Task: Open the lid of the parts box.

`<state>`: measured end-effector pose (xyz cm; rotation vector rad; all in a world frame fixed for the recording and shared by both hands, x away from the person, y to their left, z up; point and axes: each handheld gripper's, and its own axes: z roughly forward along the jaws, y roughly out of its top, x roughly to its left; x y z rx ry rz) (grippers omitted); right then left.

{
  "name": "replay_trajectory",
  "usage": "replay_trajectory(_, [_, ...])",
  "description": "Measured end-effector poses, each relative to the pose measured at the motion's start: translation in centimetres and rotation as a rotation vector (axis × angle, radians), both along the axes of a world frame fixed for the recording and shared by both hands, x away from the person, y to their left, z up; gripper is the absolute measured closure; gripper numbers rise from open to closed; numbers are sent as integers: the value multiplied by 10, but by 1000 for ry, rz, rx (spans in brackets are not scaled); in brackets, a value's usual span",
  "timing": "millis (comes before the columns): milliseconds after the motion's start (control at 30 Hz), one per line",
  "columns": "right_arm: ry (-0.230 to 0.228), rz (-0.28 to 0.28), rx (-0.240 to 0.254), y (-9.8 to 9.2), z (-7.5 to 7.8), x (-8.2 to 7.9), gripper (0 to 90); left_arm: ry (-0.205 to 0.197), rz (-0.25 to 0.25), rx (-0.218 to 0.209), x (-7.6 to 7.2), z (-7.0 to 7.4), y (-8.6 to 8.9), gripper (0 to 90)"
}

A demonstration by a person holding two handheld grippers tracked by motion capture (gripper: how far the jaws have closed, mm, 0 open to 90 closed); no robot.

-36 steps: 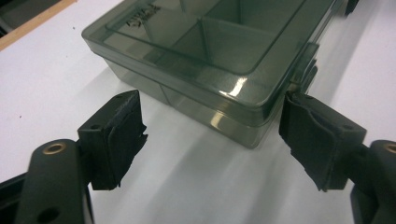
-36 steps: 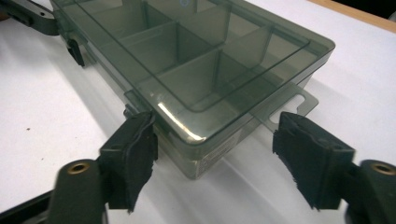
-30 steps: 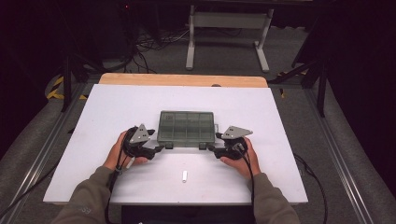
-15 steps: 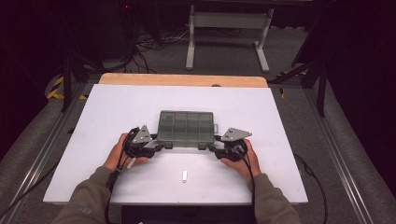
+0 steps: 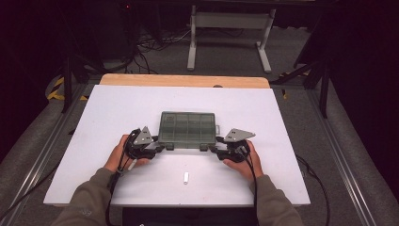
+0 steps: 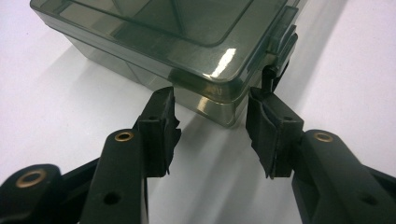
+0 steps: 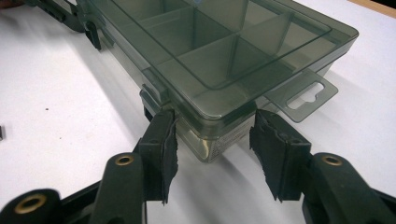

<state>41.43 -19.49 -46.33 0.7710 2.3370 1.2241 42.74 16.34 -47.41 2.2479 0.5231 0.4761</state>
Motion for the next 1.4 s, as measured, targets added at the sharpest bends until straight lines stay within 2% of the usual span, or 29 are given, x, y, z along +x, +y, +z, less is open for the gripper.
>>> replay_trajectory(400, [-9,2,16,-1,1,-1,539,-9,-7,12,0,0,0,518])
replay_trajectory(633, [-21,4,18,-2,1,-3,576,-8,-16,6,-4,3,8,522])
replay_trajectory(667, [-25,5,19,-3,2,-3,583,-13,-18,4,-5,3,11,535])
replay_trajectory(800, [-50,6,24,-4,3,-6,630,-22,-24,1,-6,5,20,692])
replay_trajectory(833, [-59,5,32,-5,4,-6,646,-23,-28,-12,-8,5,22,724])
replay_trajectory(933, [-75,2,48,-6,5,-8,661,-37,-37,-15,-9,8,25,777])
replay_trajectory(967, [-81,3,48,-7,6,-8,674,-46,-38,-17,-10,9,25,777])
replay_trajectory(1067, [-114,9,50,-7,8,-11,737,-87,-42,-34,-13,12,24,853])
replay_trajectory(1167, [-125,11,51,-7,9,-12,765,-108,-44,-34,-14,14,23,890])
replay_trajectory(1400, [-186,1,27,-6,10,-16,881,-148,-26,-39,-16,14,17,898])
